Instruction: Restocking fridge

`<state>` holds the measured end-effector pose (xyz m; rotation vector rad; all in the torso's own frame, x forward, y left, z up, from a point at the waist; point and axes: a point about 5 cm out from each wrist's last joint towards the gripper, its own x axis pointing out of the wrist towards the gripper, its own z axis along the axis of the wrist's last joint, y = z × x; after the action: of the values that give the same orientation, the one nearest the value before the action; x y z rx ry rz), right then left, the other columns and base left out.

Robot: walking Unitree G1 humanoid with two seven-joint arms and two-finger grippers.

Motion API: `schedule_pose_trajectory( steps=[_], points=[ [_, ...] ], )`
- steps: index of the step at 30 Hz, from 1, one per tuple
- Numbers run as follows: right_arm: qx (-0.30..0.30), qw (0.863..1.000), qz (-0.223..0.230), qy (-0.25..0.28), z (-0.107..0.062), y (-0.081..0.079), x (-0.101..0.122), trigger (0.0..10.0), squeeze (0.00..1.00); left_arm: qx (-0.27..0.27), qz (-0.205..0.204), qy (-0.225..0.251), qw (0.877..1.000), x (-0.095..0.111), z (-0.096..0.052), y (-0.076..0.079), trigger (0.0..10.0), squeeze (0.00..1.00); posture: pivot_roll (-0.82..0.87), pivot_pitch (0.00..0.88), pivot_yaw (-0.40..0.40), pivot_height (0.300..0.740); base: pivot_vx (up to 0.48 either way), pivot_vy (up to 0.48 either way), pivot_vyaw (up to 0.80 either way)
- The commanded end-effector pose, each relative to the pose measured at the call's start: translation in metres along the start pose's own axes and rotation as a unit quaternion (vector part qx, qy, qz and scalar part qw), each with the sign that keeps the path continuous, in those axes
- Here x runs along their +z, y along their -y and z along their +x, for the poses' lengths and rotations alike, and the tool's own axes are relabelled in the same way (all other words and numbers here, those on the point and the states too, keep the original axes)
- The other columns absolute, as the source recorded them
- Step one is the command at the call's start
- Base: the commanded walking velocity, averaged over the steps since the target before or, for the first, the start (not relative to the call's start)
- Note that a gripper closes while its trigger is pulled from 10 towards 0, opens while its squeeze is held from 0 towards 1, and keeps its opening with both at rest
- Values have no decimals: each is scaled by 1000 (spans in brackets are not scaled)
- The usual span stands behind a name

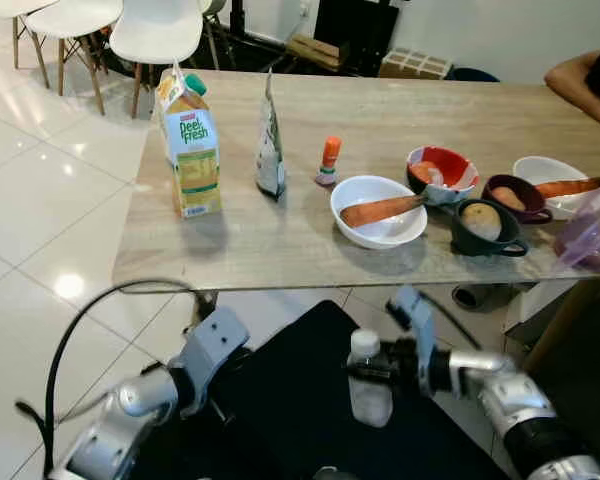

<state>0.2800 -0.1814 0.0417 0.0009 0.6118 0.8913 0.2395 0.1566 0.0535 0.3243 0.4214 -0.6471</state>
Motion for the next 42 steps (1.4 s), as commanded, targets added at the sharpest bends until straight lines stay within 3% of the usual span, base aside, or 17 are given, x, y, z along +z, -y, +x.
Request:
schedule_pose_trajectory(
  steps=[1,3,5,6,7,8,12,18,21,25,29,33,41,42],
  points=[
    [-68,997,19,-14,4,6,-18,10000,0,66,-47,-32,996,-31,3,-2,10000,0,-49,111,-73,740,0,0,0],
    [-97,995,30,-18,7,8,-25,10000,0,93,-71,-40,992,-42,4,-3,10000,0,-49,111,-73,740,0,0,0],
    [-157,986,42,-43,12,8,-44,10000,0,163,-121,-60,977,-67,5,-7,10000,0,-55,114,-77,740,0,0,0],
    [-157,986,42,-43,12,8,-44,10000,0,163,-121,-60,977,-67,5,-7,10000,0,-55,114,-77,740,0,0,0],
    [-193,978,48,-62,15,6,-59,10000,0,201,-157,-79,964,-84,3,-5,10000,0,-64,120,-79,740,0,0,0],
    [-254,961,63,-93,19,-1,-83,10000,0,233,-212,-104,943,-109,0,5,10000,0,-74,124,-78,740,0,0,0],
    [-269,955,90,-87,30,-16,-95,10000,0,212,-204,-118,948,-118,0,24,10000,0,-89,128,-73,740,0,0,0],
    [-290,946,130,-60,40,-24,-97,10000,0,236,-206,-113,943,-121,2,28,10000,0,-79,135,-71,740,0,0,0],
    [-299,945,126,-42,43,-26,-96,10000,0,267,-228,-101,931,-123,3,24,10000,0,-69,135,-74,740,0,0,0],
    [-311,942,118,-32,42,-25,-95,10000,0,300,-218,-95,924,-124,1,17,10000,0,-62,130,-74,740,0,0,0],
    [-316,940,123,-22,39,-23,-96,10000,0,342,-249,-90,902,-127,-4,9,10000,0,-61,116,-77,740,0,0,0],
    [-330,934,136,-36,35,-20,-101,10000,0,342,-252,-85,901,-126,-3,7,10000,0,-60,103,-78,740,0,0,0],
    [-357,923,134,-42,28,-18,-107,10000,0,317,-246,-97,911,-127,3,15,10000,0,-64,78,-64,740,0,0,0],
    [-363,920,138,-42,26,-17,-110,10000,0,305,-234,-109,917,-127,6,19,10000,0,-64,74,-63,740,0,0,-575]
  ],
)
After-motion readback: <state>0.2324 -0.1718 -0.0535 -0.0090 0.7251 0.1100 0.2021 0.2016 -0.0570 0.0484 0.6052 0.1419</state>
